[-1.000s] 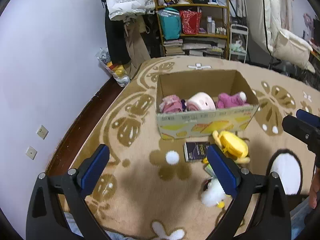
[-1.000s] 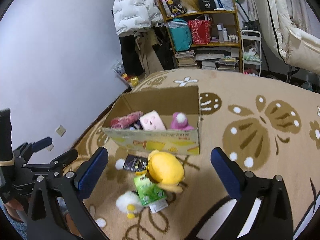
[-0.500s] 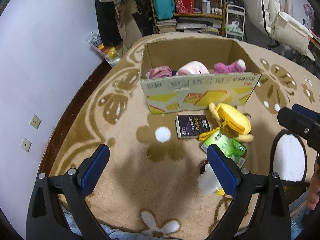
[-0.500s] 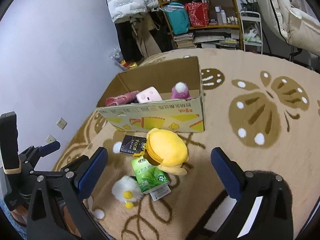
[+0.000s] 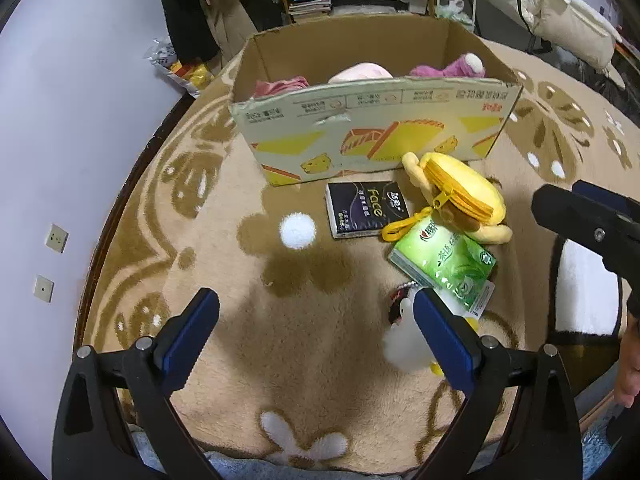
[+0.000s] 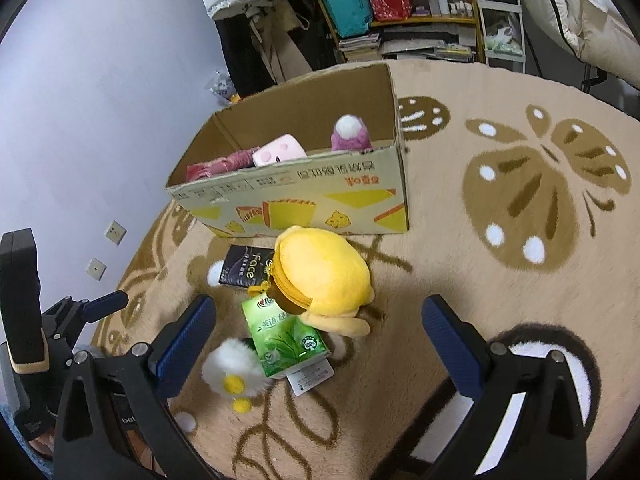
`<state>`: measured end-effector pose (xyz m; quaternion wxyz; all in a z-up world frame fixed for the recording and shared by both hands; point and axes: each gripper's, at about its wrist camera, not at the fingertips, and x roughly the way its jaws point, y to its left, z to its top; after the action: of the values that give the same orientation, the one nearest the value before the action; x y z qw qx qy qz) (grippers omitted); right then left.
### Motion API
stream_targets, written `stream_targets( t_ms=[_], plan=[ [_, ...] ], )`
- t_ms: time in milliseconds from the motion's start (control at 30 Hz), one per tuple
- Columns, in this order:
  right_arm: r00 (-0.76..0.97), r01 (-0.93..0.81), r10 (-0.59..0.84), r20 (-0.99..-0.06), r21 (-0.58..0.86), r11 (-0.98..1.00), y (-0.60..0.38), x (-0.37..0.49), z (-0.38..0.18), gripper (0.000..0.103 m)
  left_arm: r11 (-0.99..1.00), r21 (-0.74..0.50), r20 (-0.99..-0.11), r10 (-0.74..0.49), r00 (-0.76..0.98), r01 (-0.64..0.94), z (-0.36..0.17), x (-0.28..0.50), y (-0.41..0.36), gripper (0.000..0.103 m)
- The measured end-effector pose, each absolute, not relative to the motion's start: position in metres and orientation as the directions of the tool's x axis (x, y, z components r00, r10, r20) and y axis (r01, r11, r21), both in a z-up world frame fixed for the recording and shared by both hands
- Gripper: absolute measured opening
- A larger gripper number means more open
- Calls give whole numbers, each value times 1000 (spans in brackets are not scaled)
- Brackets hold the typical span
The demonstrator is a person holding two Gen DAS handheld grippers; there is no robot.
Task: Organize soft objects
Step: 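Lower the left tool onto the white fluffy chick while the right tool descends onto the yellow plush, then close the left tool on the chick while the right tool grasps the yellow plush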
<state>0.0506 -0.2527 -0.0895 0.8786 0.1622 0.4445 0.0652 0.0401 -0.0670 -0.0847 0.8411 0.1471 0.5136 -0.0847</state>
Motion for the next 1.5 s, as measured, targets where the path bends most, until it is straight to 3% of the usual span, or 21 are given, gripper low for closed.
stream_targets(
  t_ms=[667,867,1133,1233,1500],
  plan=[
    [545,84,250,-800,349,933,-260,70,-116,103,927,63,-954,-53,295,370,-119,46,-86,97],
    [528,87,262,-808,359,929,-260,80,-125,103,918,104,-959,-9,282,384,-132,49,-95,97],
    [487,73,302,-820,383,921,-257,95,-142,103,923,112,-968,18,249,369,-146,52,-97,80],
    [473,64,319,-821,393,917,-254,101,-149,98,922,118,-966,21,258,369,-146,53,-98,73],
    [425,23,383,-820,433,901,-242,112,-163,75,916,135,-967,38,254,377,-153,54,-101,46]
  ],
)
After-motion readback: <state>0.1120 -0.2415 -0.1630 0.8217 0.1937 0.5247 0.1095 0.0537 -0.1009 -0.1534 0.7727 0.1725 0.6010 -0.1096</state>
